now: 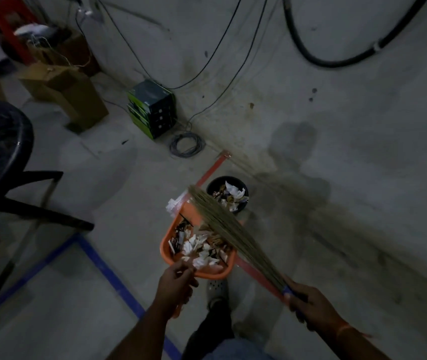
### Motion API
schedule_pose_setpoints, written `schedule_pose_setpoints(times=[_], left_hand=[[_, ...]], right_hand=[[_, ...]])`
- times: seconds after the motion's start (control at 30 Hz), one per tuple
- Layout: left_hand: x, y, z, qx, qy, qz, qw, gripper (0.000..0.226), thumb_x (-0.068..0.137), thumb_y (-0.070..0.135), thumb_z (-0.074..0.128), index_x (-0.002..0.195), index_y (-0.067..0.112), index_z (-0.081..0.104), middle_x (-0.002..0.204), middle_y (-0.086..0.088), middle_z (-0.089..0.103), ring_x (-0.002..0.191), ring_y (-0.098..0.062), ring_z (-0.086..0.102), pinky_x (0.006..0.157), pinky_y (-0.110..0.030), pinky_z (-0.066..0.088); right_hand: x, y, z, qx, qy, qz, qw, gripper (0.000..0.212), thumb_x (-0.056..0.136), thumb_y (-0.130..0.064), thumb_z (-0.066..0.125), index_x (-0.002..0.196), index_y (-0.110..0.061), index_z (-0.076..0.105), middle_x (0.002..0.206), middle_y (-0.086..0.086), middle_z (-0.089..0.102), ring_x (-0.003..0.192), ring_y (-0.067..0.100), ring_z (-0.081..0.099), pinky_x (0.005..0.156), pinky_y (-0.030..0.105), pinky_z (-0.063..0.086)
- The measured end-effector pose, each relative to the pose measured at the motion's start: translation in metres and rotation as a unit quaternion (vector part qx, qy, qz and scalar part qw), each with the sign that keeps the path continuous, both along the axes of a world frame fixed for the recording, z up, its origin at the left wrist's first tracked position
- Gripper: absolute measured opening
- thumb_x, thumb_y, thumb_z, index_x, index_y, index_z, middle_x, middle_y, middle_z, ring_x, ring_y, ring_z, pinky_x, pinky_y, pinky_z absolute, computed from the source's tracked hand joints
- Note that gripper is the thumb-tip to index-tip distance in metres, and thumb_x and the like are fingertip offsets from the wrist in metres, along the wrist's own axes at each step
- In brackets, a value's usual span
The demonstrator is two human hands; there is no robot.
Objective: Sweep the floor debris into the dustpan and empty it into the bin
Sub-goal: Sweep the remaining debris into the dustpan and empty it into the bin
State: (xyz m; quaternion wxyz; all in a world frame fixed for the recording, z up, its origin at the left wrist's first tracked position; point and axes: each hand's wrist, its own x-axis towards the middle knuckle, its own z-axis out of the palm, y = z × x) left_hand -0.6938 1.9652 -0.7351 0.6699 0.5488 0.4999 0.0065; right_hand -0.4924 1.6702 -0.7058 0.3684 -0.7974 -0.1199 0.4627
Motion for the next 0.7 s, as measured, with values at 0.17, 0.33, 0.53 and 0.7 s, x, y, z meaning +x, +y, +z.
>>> schedule_pose_setpoints(times=[0.17,0.33,0.53,0.7], left_hand=[[0.051,0.038,-0.033,-0.02,0.02,0.006,1.0,0.013,0.101,0.012,0.057,0.093,0.007,0.066,0.076,-0.023,0.068,0.048,-0.022,0.047,0.045,-0.027,0.037],[0.108,0.072,-0.071,-0.008,0.035,0.011,0.999,0.014,0.101,0.014,0.058,0.093,0.008,0.068,0.075,-0.022,0.07,0.049,-0.023,0.05,0.046,-0.03,0.04],[0.174,0.104,-0.128,0.041,0.042,-0.012,0.998,0.018,0.099,0.017,0.059,0.085,0.018,0.07,0.072,-0.012,0.072,0.049,-0.023,0.057,0.048,-0.032,0.046],[0.224,0.124,-0.182,0.076,0.063,-0.026,0.995,0.016,0.098,0.023,0.061,0.085,0.021,0.07,0.072,-0.007,0.074,0.049,-0.022,0.06,0.047,-0.032,0.048]], right_hand=[[0.047,0.042,-0.018,0.001,0.004,-0.009,1.0,0.045,0.095,-0.024,0.061,0.135,-0.039,0.047,0.067,0.006,0.064,0.052,0.017,0.051,0.046,0.023,0.039],[0.095,0.084,-0.057,-0.002,-0.03,-0.008,0.999,0.044,0.089,-0.027,0.065,0.131,-0.036,0.052,0.094,0.018,0.072,0.075,0.033,0.065,0.059,0.013,0.045],[0.15,0.127,-0.125,-0.016,0.009,-0.036,0.999,0.043,0.094,-0.017,0.061,0.127,-0.042,0.048,0.064,0.006,0.061,0.052,0.011,0.048,0.048,0.022,0.039],[0.189,0.152,-0.171,-0.013,-0.005,-0.015,1.0,0.045,0.096,-0.02,0.058,0.131,-0.042,0.04,0.08,-0.013,0.057,0.06,-0.002,0.044,0.055,0.011,0.035]])
